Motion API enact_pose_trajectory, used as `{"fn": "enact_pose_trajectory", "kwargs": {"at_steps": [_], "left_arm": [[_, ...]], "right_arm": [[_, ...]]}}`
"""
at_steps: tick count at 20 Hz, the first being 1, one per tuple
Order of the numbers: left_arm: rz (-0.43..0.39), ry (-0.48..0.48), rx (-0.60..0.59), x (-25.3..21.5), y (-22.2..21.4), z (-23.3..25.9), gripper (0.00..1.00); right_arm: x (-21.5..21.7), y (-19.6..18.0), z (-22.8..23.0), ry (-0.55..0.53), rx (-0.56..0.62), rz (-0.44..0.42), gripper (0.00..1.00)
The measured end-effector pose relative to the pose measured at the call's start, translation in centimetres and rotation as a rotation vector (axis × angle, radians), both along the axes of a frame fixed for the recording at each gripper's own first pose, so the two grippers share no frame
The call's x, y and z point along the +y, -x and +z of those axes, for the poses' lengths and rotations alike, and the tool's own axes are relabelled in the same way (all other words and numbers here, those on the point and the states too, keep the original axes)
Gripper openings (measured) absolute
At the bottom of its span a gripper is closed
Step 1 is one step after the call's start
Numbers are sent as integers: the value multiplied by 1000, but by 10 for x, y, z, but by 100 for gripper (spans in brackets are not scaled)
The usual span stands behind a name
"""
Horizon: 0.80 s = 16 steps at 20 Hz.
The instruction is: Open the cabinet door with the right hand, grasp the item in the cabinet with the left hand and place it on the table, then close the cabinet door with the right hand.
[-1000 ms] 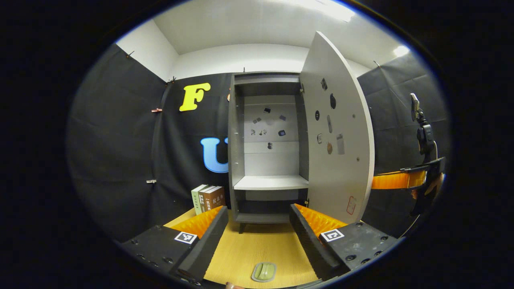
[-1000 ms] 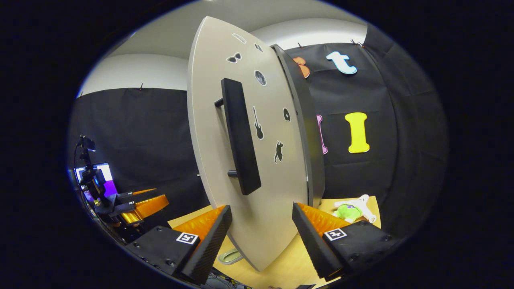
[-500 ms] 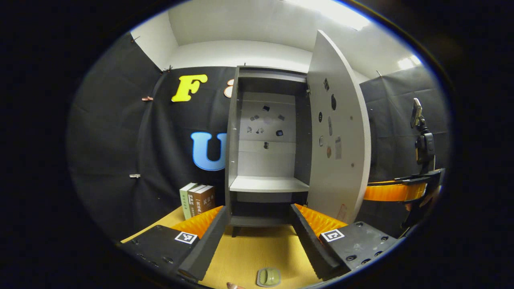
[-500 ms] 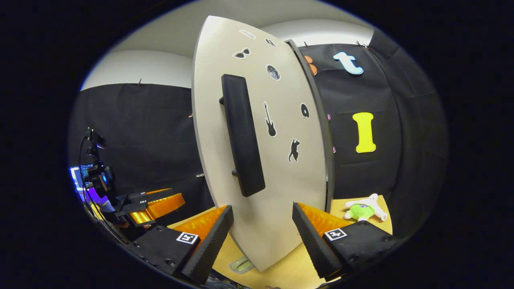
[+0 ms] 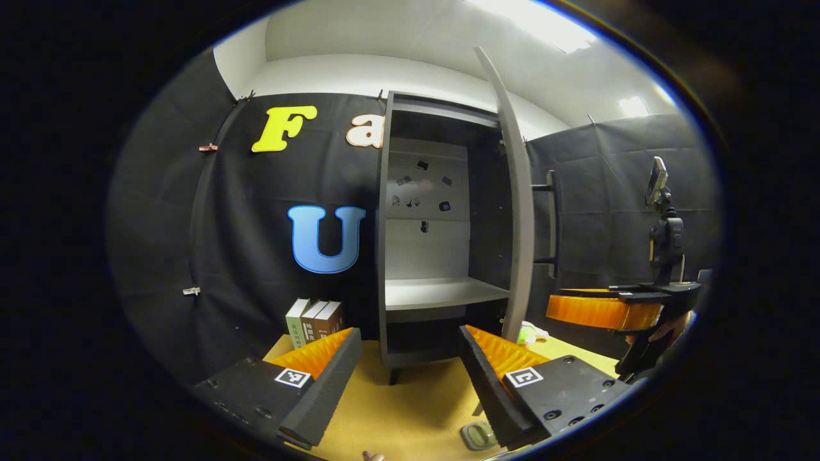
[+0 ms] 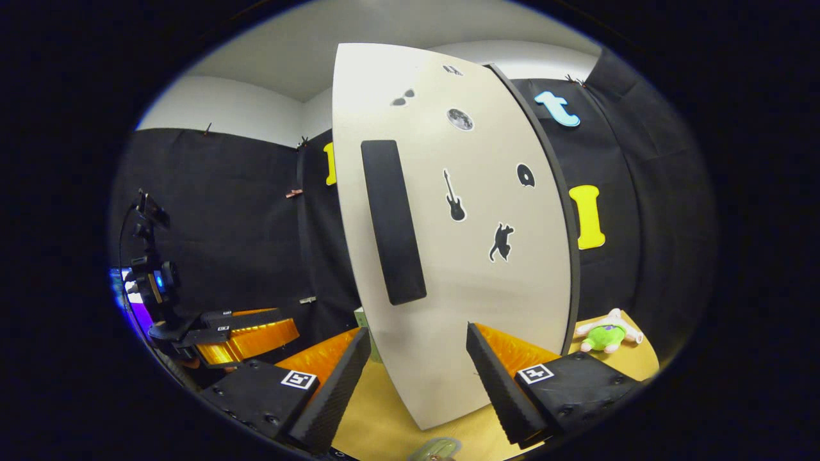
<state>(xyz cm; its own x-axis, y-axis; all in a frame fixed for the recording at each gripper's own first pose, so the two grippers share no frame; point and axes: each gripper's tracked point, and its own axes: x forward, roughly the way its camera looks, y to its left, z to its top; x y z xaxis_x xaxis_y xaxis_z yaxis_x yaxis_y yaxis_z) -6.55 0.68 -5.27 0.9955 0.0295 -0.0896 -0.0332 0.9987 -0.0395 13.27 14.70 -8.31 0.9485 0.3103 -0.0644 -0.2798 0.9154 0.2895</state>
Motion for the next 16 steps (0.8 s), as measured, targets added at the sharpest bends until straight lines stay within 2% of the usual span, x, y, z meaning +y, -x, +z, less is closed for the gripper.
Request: {"fn": "enact_pose_trajectory", "kwargs": {"at_steps": [1, 2, 7, 9, 10, 16], "left_arm": [[-8, 10, -1, 1, -4, -1, 92], [-13, 19, -4, 1, -7, -1, 95], [-20, 44, -15, -19, -23, 4, 95], [-15, 41, -26, -28, -30, 8, 92], [-18, 43, -28, -34, -33, 7, 95], [-8, 26, -33, -52, -46, 14, 95]], "right_arm": [[-7, 2, -1, 28, 0, -32, 98], [-17, 4, 2, 57, -8, -70, 98], [-76, 8, 25, 270, -90, -251, 98], [-83, 5, 29, 320, -109, -261, 97], [-84, 3, 30, 319, -115, -258, 97], [-97, 4, 21, 279, -97, -230, 97]]}}
